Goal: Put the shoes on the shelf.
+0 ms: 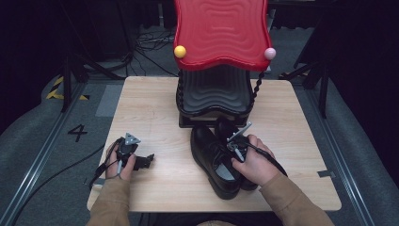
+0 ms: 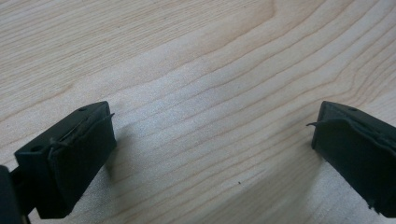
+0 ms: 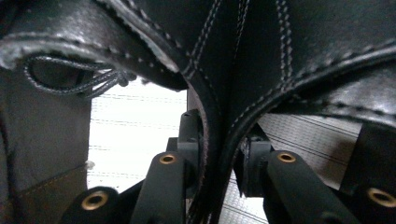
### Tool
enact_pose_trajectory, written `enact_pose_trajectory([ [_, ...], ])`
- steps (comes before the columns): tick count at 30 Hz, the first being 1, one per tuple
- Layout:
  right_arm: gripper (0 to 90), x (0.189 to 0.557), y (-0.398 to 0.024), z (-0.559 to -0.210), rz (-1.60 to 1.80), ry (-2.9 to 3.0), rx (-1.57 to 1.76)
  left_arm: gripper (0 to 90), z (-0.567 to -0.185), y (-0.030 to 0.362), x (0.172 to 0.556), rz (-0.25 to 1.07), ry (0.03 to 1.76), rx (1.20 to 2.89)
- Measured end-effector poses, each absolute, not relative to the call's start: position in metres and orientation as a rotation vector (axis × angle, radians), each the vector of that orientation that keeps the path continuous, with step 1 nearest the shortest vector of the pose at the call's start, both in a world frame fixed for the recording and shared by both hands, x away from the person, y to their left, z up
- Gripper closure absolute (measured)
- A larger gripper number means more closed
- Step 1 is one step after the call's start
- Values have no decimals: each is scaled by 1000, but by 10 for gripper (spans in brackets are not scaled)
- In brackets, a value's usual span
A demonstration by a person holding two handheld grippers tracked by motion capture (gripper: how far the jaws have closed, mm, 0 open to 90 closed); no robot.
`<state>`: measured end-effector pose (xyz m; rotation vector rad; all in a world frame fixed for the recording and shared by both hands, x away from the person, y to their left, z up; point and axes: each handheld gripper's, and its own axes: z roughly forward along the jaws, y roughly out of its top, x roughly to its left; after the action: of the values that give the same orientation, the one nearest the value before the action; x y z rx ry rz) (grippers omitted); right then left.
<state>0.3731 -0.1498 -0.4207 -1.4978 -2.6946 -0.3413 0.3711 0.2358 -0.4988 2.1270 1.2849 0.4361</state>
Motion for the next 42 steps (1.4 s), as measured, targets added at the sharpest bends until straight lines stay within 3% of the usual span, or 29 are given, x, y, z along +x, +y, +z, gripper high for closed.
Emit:
enact_pose_trajectory([
  [8, 822, 371, -150, -419, -346, -2670, -1568, 0, -499, 236, 371, 436, 1285, 2127],
  [21, 826, 360, -161, -395, -357, -2623, -1556, 0, -499, 236, 371, 440, 1282, 2128],
  [42, 822, 339, -181, -320, -360, -2650, -1505, 0, -499, 236, 371, 436, 1285, 2127],
])
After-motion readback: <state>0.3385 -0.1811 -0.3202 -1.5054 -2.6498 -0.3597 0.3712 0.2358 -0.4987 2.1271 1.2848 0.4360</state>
